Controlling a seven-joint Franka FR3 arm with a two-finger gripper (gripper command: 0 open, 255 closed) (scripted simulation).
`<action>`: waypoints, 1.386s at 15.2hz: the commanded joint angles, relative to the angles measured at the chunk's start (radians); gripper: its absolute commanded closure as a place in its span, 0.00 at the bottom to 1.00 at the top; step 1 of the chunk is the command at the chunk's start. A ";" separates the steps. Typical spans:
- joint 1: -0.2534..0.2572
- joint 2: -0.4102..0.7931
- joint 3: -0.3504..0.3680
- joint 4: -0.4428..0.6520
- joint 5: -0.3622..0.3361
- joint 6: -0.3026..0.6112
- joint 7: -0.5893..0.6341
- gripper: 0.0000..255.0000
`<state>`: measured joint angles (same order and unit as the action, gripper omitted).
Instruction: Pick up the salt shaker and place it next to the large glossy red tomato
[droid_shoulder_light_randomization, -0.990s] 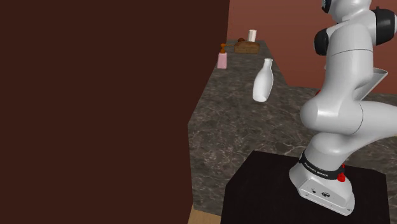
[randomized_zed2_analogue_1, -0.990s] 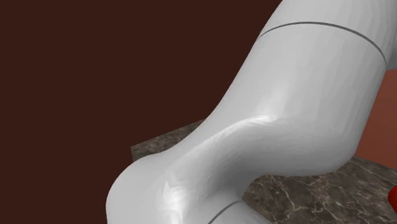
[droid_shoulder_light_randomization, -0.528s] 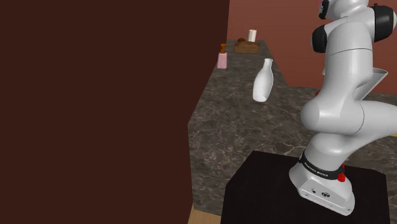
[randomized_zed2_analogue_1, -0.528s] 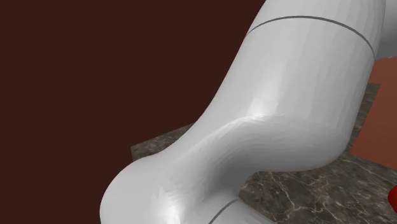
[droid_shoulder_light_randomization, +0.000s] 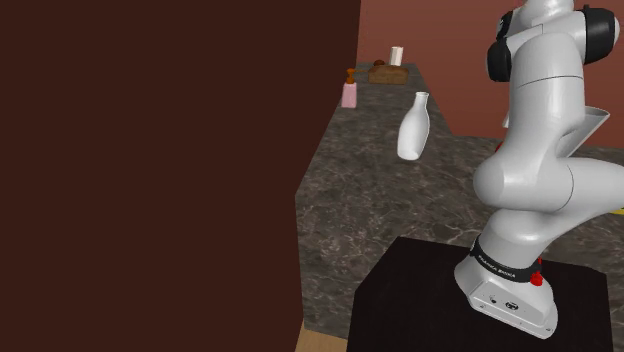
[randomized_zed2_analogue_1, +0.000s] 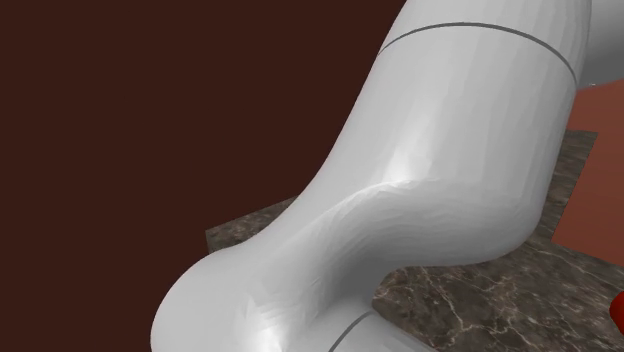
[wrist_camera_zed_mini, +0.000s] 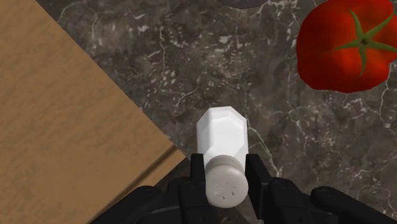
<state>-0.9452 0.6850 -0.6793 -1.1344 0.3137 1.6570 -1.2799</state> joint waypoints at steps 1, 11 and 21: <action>0.011 -0.004 0.000 -0.036 0.000 0.031 -0.001 1.00; 0.032 0.013 0.008 -0.153 0.013 0.155 -0.009 1.00; 0.034 0.017 0.010 -0.164 0.015 0.170 -0.010 0.00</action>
<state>-0.9113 0.7018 -0.6693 -1.2986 0.3287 1.8268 -1.2904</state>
